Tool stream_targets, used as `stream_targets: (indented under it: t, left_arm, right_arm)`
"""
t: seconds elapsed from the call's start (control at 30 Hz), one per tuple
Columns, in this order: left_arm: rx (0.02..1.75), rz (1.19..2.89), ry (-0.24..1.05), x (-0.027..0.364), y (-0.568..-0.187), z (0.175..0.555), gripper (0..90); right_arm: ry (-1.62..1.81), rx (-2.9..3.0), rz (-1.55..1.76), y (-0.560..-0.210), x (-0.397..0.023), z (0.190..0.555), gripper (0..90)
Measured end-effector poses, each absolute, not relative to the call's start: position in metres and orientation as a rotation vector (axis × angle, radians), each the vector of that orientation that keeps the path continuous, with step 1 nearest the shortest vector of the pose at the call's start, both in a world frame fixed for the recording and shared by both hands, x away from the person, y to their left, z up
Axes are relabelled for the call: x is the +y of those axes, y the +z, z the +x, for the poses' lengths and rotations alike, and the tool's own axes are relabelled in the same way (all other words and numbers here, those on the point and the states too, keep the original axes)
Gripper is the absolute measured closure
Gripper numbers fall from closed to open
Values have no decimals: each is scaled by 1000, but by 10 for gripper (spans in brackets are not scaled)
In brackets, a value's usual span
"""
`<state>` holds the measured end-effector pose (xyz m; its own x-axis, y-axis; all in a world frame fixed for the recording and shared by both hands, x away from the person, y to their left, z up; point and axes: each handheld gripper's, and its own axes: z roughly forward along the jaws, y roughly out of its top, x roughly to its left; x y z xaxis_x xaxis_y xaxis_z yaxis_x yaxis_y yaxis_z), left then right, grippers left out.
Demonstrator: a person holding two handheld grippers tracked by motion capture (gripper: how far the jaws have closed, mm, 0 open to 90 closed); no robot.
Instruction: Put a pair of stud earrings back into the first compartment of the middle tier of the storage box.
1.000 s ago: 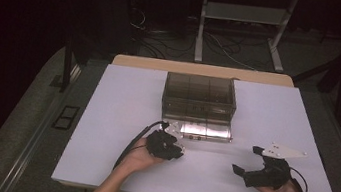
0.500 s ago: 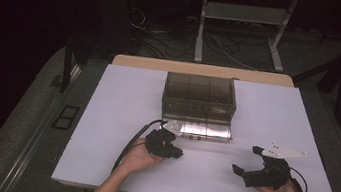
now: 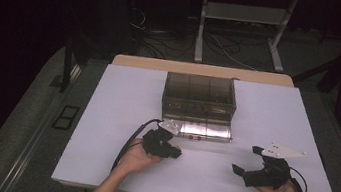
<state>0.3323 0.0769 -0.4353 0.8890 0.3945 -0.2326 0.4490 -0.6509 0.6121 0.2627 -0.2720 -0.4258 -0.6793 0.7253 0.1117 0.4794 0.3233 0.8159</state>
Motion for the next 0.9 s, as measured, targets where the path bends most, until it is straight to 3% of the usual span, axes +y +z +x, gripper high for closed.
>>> stream_targets:
  t: [0.9]
  left_arm:
    - [623, 2219, -90, 100, -411, 329, 856]
  right_arm:
    - [1282, 2320, 1084, -426, -272, 263, 0]
